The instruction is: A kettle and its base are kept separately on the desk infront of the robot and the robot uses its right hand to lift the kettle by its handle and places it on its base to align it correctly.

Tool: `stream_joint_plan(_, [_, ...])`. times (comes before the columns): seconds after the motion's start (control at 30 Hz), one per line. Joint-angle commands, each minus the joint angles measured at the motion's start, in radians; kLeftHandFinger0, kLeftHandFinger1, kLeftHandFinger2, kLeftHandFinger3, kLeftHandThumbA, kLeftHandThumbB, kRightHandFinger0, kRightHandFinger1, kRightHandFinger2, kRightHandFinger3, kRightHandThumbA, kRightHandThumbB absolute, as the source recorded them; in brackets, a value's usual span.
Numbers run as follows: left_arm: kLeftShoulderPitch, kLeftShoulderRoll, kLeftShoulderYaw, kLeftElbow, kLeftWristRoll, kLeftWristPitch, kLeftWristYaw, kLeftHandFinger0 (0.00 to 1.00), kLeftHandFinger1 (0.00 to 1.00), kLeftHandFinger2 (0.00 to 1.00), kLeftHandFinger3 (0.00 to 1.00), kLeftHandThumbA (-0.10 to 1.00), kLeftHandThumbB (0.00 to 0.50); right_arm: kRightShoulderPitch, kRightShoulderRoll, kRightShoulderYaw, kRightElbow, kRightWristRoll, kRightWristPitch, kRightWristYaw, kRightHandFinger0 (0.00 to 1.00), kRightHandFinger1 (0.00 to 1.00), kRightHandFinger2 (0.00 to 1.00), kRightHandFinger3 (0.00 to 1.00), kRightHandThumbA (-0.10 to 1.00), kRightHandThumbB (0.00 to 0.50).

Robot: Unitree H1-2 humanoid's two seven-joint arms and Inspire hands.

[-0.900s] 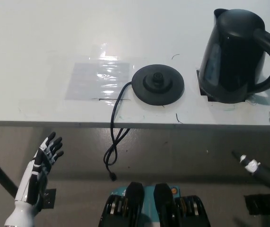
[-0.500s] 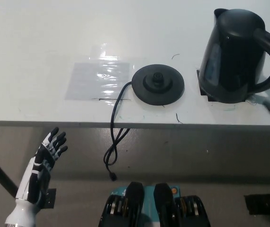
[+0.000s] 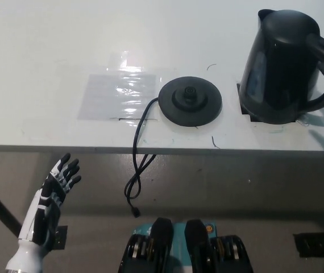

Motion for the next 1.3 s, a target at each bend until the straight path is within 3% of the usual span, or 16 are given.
stream_joint_plan(0.0, [-0.023,0.023,0.001,-0.015,-0.007,-0.015,-0.020,1.00,1.00,1.00,1.00,1.00,0.029,-0.063,-0.024,0.008,0.027,0.031,0.025,0.021,1.00,1.00,1.00,1.00,1.00,0.436])
stream_joint_plan(0.1, [-0.013,0.020,0.000,-0.015,-0.009,-0.023,-0.020,1.00,1.00,1.00,1.00,1.00,0.001,-0.076,-0.027,0.021,0.046,0.009,0.051,0.015,1.00,1.00,1.00,1.00,1.00,0.394])
stream_joint_plan(0.23, [-0.016,0.021,-0.007,-0.012,0.007,-0.031,-0.020,1.00,1.00,1.00,1.00,1.00,0.000,-0.097,-0.043,0.037,0.092,0.009,0.071,0.031,1.00,1.00,1.00,1.00,1.00,0.340])
stream_joint_plan(0.5, [-0.014,0.022,-0.007,-0.012,0.009,-0.030,-0.021,1.00,1.00,1.00,1.00,1.00,0.020,-0.102,-0.052,0.044,0.139,0.023,0.069,0.039,1.00,1.00,1.00,1.00,1.00,0.383])
stream_joint_plan(0.67, [-0.016,0.026,0.002,-0.006,-0.002,-0.029,-0.024,1.00,1.00,1.00,1.00,1.00,0.032,-0.104,-0.049,0.052,0.162,0.019,0.058,0.042,1.00,1.00,1.00,1.00,1.00,0.335])
stream_joint_plan(0.83, [-0.004,0.022,0.000,-0.005,-0.004,-0.034,-0.029,1.00,1.00,1.00,1.00,1.00,0.029,-0.094,-0.047,0.059,0.158,0.012,0.069,0.039,1.00,1.00,1.00,1.00,1.00,0.348])
stream_joint_plan(1.0, [0.002,0.018,-0.002,-0.005,-0.012,-0.029,-0.032,1.00,1.00,1.00,1.00,1.00,0.042,-0.088,-0.052,0.063,0.194,0.016,0.057,0.048,1.00,1.00,1.00,1.00,1.00,0.323])
stream_joint_plan(1.27, [0.012,0.016,-0.005,-0.006,-0.006,-0.029,-0.031,1.00,1.00,1.00,1.00,1.00,0.045,-0.091,-0.050,0.057,0.251,0.036,0.051,0.057,1.00,1.00,1.00,1.00,1.00,0.341])
